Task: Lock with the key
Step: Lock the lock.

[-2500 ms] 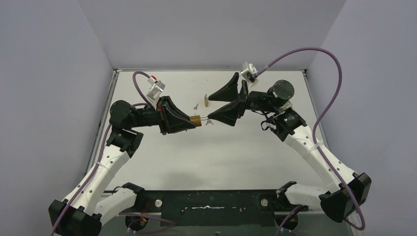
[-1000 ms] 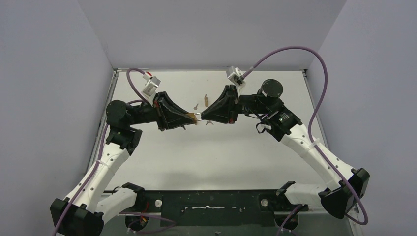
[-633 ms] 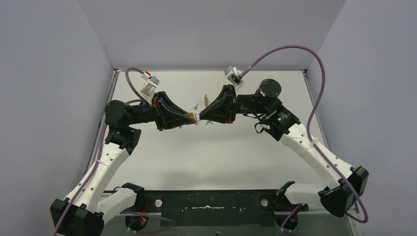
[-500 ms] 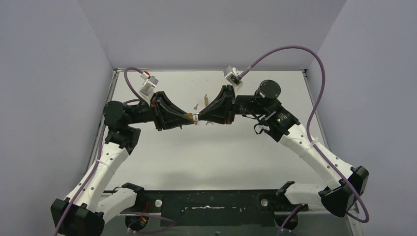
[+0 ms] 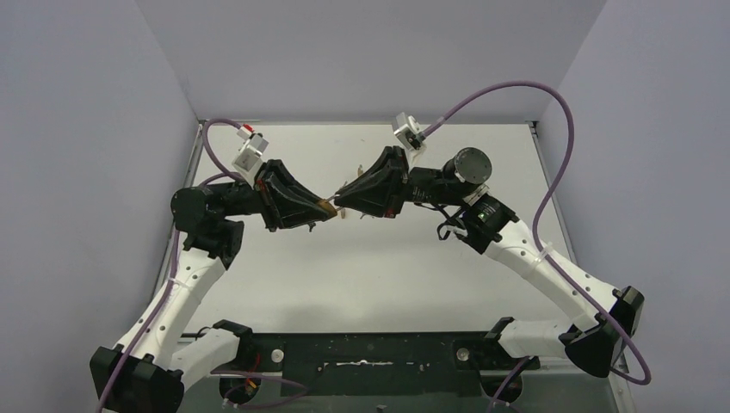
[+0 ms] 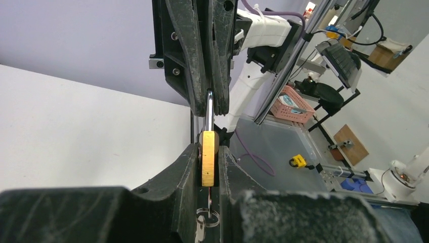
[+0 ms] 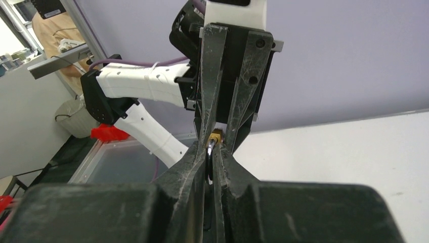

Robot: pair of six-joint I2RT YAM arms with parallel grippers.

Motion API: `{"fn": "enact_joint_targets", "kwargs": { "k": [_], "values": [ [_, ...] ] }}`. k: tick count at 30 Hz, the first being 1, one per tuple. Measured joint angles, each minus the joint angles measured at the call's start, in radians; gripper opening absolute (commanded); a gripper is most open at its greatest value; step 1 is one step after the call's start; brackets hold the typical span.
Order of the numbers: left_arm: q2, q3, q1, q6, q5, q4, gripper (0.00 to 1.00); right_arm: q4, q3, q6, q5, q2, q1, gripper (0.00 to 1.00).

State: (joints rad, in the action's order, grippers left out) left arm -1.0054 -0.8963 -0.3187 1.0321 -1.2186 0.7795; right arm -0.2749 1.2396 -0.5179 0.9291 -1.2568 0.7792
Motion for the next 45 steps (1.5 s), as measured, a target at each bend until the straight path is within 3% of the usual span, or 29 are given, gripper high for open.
{"fn": "enact_joint_targets", "kwargs": {
  "k": [6,25,36,40,45],
  "values": [
    [-0.032,0.000,0.000,0.091,-0.011,0.114,0.00,-0.076,0.000,-0.027,-0.048,-0.022,0.016,0.00],
    [-0.011,0.000,0.053,0.030,-0.050,-0.030,0.00,0.021,0.019,-0.066,-0.179,-0.035,0.054,0.00],
    [0.027,0.000,0.074,-0.030,-0.045,-0.135,0.00,-0.112,-0.089,-0.251,-0.261,-0.014,0.074,0.00],
    [0.011,0.000,0.083,0.034,-0.063,-0.073,0.00,-0.137,-0.107,-0.227,-0.313,-0.007,0.098,0.00],
    [-0.034,-0.002,0.091,0.148,-0.115,0.092,0.00,-0.096,-0.111,-0.084,-0.439,0.012,0.168,0.00]
  ]
}}
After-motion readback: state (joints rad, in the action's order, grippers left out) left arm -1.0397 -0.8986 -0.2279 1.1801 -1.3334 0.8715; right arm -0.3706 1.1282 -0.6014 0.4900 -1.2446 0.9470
